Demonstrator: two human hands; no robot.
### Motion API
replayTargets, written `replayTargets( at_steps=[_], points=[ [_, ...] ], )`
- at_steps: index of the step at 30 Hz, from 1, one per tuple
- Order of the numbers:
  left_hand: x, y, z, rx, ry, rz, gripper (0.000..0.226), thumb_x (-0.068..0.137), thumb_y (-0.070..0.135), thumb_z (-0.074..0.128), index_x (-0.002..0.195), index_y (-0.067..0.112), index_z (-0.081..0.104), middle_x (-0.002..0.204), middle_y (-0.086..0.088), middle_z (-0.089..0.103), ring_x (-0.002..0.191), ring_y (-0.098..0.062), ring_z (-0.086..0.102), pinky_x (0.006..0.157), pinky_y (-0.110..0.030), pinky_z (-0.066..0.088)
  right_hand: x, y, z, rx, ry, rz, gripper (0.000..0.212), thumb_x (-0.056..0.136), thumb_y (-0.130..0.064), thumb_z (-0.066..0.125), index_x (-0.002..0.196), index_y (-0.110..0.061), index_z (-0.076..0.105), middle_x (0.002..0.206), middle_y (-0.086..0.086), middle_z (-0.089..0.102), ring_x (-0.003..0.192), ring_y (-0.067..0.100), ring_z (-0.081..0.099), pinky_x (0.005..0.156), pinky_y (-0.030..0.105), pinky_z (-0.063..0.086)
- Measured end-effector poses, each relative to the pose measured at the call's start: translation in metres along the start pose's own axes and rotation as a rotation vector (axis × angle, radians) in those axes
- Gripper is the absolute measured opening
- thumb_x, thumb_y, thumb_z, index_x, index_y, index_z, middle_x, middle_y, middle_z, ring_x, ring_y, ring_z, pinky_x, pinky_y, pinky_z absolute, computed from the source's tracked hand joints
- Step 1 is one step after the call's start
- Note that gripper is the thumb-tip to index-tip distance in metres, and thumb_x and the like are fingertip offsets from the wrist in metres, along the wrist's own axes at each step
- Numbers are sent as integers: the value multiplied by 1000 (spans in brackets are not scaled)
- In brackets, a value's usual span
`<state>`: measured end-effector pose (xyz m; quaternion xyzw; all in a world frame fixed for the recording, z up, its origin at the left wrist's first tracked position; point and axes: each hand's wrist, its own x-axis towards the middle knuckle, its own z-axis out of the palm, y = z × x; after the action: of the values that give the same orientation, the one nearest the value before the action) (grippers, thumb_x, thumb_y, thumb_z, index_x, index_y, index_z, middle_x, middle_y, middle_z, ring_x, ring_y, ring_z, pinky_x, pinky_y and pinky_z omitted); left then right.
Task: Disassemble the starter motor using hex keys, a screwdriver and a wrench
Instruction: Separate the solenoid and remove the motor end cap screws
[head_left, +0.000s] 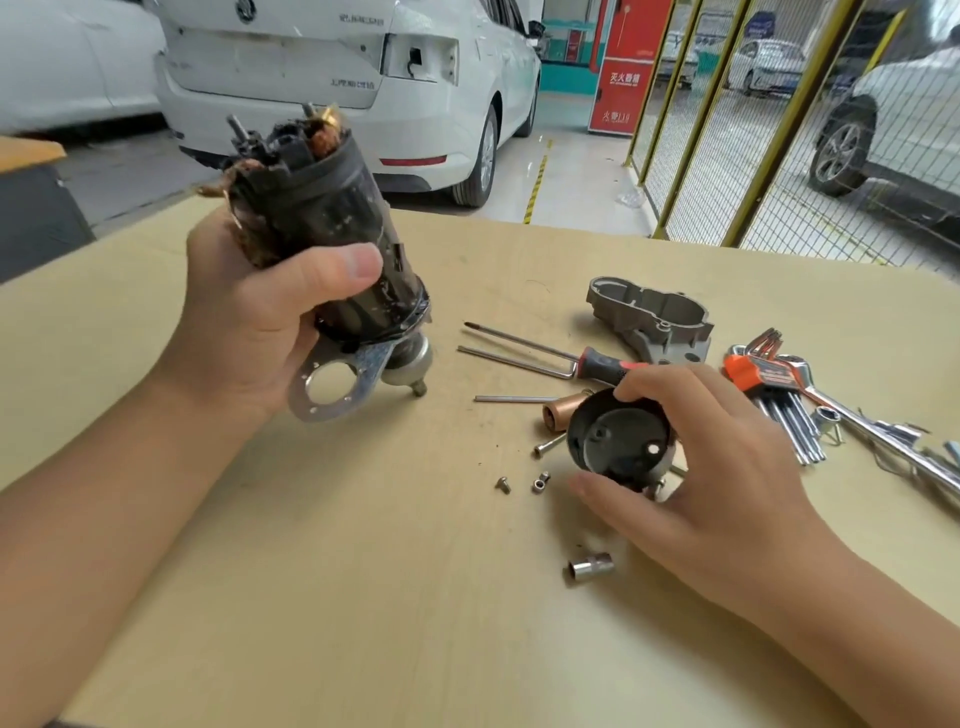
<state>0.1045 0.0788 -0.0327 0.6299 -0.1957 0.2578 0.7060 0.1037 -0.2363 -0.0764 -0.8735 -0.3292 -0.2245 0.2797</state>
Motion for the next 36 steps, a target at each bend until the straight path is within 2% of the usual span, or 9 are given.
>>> replayTargets(
  at_steps=[5, 10, 15, 19, 22, 25, 31, 33, 36],
  points=[
    [-1, -2, 2, -72, 27, -75, 28, 76, 12, 74, 103, 19, 74, 104, -12, 67, 101, -31, 68, 90, -54, 60, -1, 0, 1, -13, -43, 11, 56, 76, -60, 72, 121, -31, 55, 112, -12, 59, 102, 11, 58, 87, 15, 42],
    [1, -6, 6, -87, 120, -100, 33, 74, 11, 79, 106, 10, 70, 106, -15, 69, 104, -35, 69, 96, -59, 58, -1, 0, 3, -64, -50, 37, 53, 77, -59, 68, 119, -28, 57, 107, -13, 59, 105, 13, 55, 89, 24, 38],
    [3, -9, 3, -47, 138, -76, 26, 77, 9, 82, 101, 14, 74, 102, -7, 73, 105, -31, 71, 93, -51, 59, 0, -4, 3, -82, -67, 40, 54, 75, -60, 68, 117, -26, 59, 105, -14, 62, 104, 13, 55, 89, 35, 45],
    [-1, -15, 3, 184, 106, -9, 51, 71, 16, 91, 113, 1, 67, 109, -14, 73, 108, -35, 71, 99, -56, 57, 0, -6, 2, -72, -40, 47, 53, 75, -59, 68, 116, -27, 58, 104, -16, 59, 102, 12, 54, 87, 31, 42],
    [-6, -20, 2, 458, 21, 75, 73, 67, 16, 96, 128, -2, 60, 120, -15, 72, 114, -30, 71, 102, -47, 57, 1, -4, 1, -67, -28, 63, 53, 73, -53, 75, 116, -25, 60, 103, -15, 60, 98, 13, 55, 83, 29, 40],
    [-9, -21, 4, 652, -131, 153, 79, 66, 21, 96, 134, 3, 59, 127, -9, 69, 120, -19, 67, 106, -36, 54, 0, -2, 1, -62, -25, 76, 54, 71, -52, 77, 116, -24, 62, 103, -15, 59, 97, 15, 57, 81, 31, 41],
    [-8, -24, 4, 830, -382, 245, 67, 76, 25, 91, 135, 7, 65, 128, -2, 70, 119, -19, 67, 103, -43, 54, -2, -6, -4, 19, -25, 0, 53, 74, -60, 72, 115, -28, 61, 104, -18, 59, 98, 9, 58, 84, 23, 42],
    [-8, -25, 4, 891, -496, 254, 60, 81, 24, 88, 135, 11, 65, 127, 1, 69, 117, -23, 66, 102, -48, 53, -4, -10, -4, 75, -30, -52, 52, 76, -59, 74, 116, -29, 62, 108, -17, 62, 102, 9, 60, 86, 27, 46],
    [-8, -25, 4, 958, -611, 221, 59, 82, 12, 86, 135, 23, 64, 134, 9, 65, 131, -15, 59, 117, -60, 39, -6, -16, -3, 106, -60, -107, 51, 77, -56, 75, 114, -22, 66, 110, -13, 64, 102, 17, 62, 84, 37, 51]
  ],
)
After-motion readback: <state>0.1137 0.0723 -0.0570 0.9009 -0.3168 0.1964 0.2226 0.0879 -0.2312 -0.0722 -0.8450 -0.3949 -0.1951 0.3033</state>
